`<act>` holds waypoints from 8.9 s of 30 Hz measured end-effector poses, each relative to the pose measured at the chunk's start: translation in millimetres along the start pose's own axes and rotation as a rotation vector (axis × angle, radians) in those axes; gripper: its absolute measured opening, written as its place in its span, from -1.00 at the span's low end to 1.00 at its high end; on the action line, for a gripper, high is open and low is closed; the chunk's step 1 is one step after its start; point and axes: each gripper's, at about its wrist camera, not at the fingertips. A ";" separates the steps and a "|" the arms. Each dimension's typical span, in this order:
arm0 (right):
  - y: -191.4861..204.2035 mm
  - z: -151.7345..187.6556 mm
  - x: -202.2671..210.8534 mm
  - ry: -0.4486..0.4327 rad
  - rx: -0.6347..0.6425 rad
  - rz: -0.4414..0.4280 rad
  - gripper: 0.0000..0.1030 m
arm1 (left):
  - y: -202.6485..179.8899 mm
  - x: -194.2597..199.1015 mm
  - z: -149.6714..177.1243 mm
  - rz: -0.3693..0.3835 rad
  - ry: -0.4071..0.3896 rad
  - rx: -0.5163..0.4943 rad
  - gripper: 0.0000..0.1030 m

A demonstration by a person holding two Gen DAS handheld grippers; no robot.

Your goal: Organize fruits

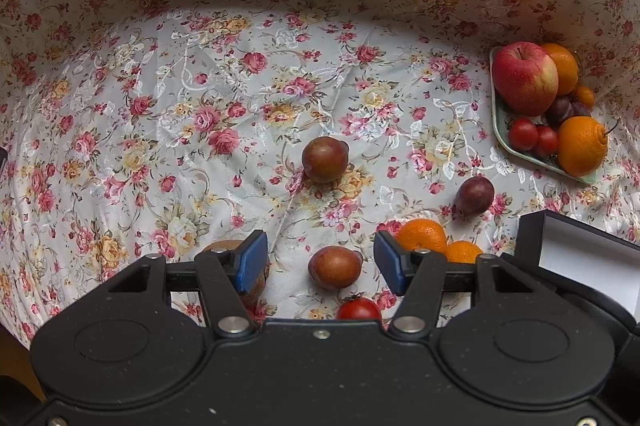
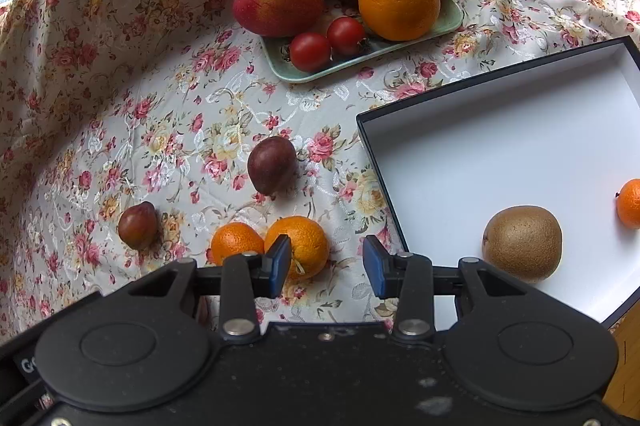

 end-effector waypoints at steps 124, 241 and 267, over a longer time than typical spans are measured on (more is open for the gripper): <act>-70.4 55.2 40.7 0.047 0.014 -0.079 -0.17 | -51.4 13.0 48.4 0.035 -0.030 -0.123 -0.13; -290.4 3.6 73.1 -0.178 -0.433 0.250 -0.18 | -257.8 6.9 99.8 0.180 -0.119 -0.471 -0.01; -207.2 -8.6 61.5 -0.104 -0.318 0.139 -0.18 | -193.9 7.2 59.5 0.113 -0.075 -0.367 0.00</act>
Point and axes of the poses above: each gripper's, at about its wrist camera, not at the fingertips, and x roughly against the way its jaws point, y to its left, z to its underside, and after that the axes turned 5 degrees about x, right-handed
